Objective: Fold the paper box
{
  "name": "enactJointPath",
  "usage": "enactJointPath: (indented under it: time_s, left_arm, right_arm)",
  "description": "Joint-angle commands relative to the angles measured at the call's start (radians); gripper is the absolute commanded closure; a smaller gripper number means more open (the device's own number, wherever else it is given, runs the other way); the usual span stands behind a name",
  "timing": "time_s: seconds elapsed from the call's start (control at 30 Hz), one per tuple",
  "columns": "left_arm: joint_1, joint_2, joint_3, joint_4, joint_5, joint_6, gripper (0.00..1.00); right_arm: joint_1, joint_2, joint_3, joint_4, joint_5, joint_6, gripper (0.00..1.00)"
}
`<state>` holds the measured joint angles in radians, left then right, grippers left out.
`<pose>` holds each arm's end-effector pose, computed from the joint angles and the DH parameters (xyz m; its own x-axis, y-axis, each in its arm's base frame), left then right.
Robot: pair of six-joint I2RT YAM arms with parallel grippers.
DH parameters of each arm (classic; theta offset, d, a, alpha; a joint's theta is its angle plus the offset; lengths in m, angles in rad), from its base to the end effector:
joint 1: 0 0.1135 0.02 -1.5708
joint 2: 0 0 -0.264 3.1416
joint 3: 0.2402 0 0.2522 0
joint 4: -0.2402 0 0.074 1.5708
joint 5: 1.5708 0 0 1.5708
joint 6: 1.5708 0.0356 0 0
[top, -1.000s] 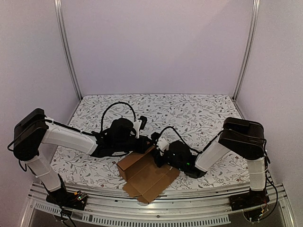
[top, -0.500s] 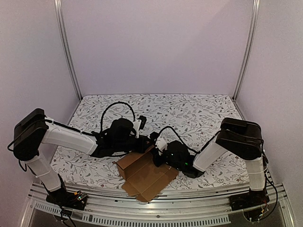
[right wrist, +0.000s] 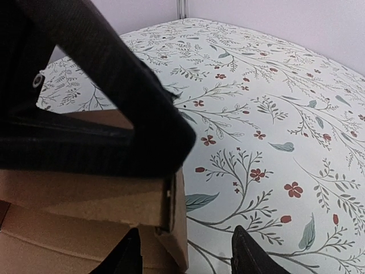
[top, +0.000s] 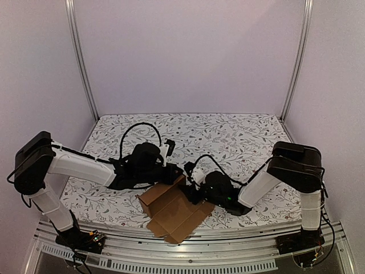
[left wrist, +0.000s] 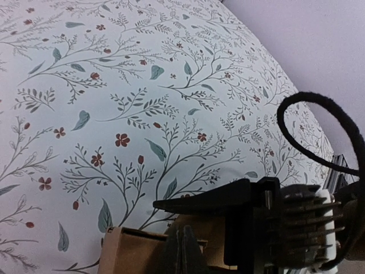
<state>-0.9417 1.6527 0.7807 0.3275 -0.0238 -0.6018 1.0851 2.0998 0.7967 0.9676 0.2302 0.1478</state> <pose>0.2001 -0.2735 0.1709 -0.7021 0.0029 -0.7121 0.4839 0.7356 -0.4741 0.1839 0.3309 0.0853 -0.2640 -0.1930 -0.9450 -0.7295 0.6809 0.0647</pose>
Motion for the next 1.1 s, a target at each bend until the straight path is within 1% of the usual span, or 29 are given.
enactJointPath:
  time_s: [0.0,0.1,0.3,0.4,0.6,0.73,0.87,0.93,1.07]
  left_arm:
    - [-0.008,-0.030,0.005,-0.129,-0.040,0.024,1.00]
    - [-0.007,-0.058,0.009,-0.146,-0.056,0.033,1.00]
    - [-0.001,-0.142,0.037,-0.215,-0.081,0.060,1.00]
    - [0.001,-0.196,0.046,-0.253,-0.098,0.065,1.00]
    - [0.003,-0.300,0.055,-0.419,-0.125,0.071,0.99]
    - [0.003,-0.374,0.020,-0.492,-0.121,0.048,0.99]
    - [0.003,-0.424,-0.032,-0.503,-0.065,0.012,1.00]
    - [0.003,-0.437,-0.051,-0.505,-0.041,-0.006,1.00]
    - [0.003,-0.458,-0.082,-0.514,-0.036,-0.022,1.00]
  right_arm:
    - [-0.003,-0.121,-0.064,-0.071,-0.035,0.013,0.45]
    - [-0.001,-0.211,-0.116,-0.127,-0.034,0.015,0.41]
    - [0.001,-0.388,-0.146,-0.371,-0.055,0.032,0.35]
    - [0.000,-0.453,-0.158,-0.475,-0.054,0.049,0.32]
    - [-0.002,-0.581,-0.116,-0.755,-0.058,0.097,0.29]
    - [-0.004,-0.638,-0.091,-0.906,-0.049,0.170,0.29]
    - [-0.008,-0.669,-0.088,-0.964,-0.082,0.286,0.29]
    - [-0.014,-0.667,-0.074,-1.024,-0.107,0.334,0.30]
    - [-0.018,-0.656,-0.074,-1.057,-0.162,0.429,0.30]
